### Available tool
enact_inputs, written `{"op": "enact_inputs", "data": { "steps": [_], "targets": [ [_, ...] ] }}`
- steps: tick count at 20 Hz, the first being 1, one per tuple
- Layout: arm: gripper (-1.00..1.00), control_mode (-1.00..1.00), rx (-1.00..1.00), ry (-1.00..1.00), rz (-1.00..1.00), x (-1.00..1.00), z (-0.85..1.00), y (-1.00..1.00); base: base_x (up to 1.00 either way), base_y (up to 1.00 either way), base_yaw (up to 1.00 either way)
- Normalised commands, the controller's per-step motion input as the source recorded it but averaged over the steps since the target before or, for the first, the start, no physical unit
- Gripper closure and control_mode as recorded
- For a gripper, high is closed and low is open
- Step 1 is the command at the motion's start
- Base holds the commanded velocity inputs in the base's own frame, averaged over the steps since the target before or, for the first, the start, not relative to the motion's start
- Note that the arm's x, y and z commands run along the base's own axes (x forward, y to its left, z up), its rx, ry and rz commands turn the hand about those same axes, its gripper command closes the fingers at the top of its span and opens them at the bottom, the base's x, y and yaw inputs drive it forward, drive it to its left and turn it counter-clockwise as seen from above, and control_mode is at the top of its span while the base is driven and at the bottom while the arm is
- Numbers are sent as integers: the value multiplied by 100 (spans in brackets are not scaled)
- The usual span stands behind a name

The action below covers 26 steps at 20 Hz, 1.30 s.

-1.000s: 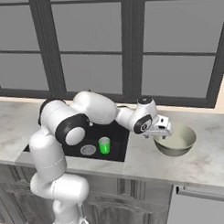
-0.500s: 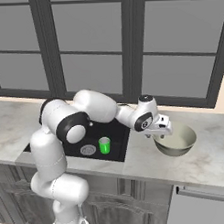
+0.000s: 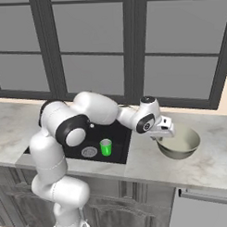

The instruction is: Pick the mug and place it in the sink. Pick the bowl and place it in the open cabinet and then close the cabinet.

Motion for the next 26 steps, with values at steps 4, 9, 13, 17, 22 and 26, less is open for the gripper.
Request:
{"op": "enact_inputs", "data": {
  "steps": [4, 9, 13, 17, 22, 26],
  "targets": [
    [100, -100, 0, -3, 2, -27, 34, 0, 0, 0, 0],
    [100, -100, -1, -12, 10, -35, 61, 16, 0, 0, 0],
    [100, -100, -8, -23, 17, -24, 47, 42, 0, 0, 0],
    [100, -100, -11, -17, 27, -11, 31, 64, 0, 0, 0],
    [100, -100, -12, -6, 29, -13, 37, 69, 0, 0, 0],
    [100, -100, -10, 0, 24, -19, 64, 63, 0, 0, 0]
  ]
}}
